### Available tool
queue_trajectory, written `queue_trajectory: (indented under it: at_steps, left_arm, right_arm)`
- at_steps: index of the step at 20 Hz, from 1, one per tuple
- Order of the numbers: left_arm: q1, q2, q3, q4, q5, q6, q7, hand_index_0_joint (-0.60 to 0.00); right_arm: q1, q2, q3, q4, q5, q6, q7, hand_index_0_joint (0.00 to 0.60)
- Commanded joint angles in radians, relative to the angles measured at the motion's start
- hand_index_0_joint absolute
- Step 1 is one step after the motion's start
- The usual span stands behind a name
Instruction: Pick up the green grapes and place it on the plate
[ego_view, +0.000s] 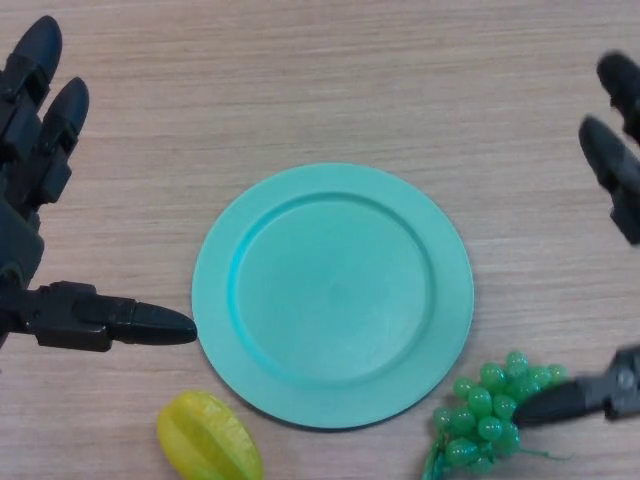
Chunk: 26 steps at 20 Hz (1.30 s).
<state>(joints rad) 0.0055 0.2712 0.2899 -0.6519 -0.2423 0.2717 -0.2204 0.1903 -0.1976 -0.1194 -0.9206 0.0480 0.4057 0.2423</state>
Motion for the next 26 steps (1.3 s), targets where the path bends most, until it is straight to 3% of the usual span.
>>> queue_trajectory:
  at_steps: [1,5,9,15,19,20,23,24,25,26]
  left_arm:
    - [-0.024,0.047,0.07,-0.044,-0.042,-0.126,-0.016,0.0]
    - [-0.031,0.053,0.068,-0.043,-0.039,-0.123,-0.008,0.0]
    - [-0.019,0.041,0.051,-0.045,-0.018,-0.141,-0.01,0.0]
    - [-0.013,0.037,0.061,-0.054,-0.024,-0.138,-0.011,0.0]
    - [0.0,0.031,0.067,-0.048,-0.019,-0.156,-0.009,0.0]
    - [0.0,0.03,0.067,-0.047,-0.018,-0.157,-0.008,0.0]
    - [0.003,0.029,0.068,-0.048,-0.019,-0.159,-0.005,0.0]
    - [0.006,0.027,0.07,-0.049,-0.021,-0.162,-0.005,0.0]
    - [0.012,0.024,0.071,-0.046,-0.02,-0.171,-0.007,0.0]
    - [0.013,0.023,0.072,-0.044,-0.019,-0.175,-0.008,0.0]
  right_arm:
    - [0.103,0.004,0.061,0.025,-0.112,-0.271,0.001,0.0]
    - [0.197,-0.007,0.159,0.231,-0.336,-0.479,-0.086,0.0]
    - [0.137,-0.028,0.182,0.439,-0.464,-0.608,-0.189,0.0]
    - [0.018,-0.032,0.192,0.72,-0.552,-0.696,-0.285,0.0]
    - [-0.024,-0.017,0.204,0.808,-0.498,-0.657,-0.319,0.0]
    - [-0.026,-0.017,0.204,0.81,-0.497,-0.653,-0.322,0.05]
    - [-0.047,-0.022,0.196,0.833,-0.482,-0.604,-0.311,0.45]
    - [-0.06,-0.028,0.188,0.843,-0.482,-0.586,-0.297,0.55]
    - [-0.071,-0.035,0.174,0.857,-0.487,-0.59,-0.285,0.6]
    - [-0.075,-0.036,0.168,0.864,-0.487,-0.599,-0.285,0.6]
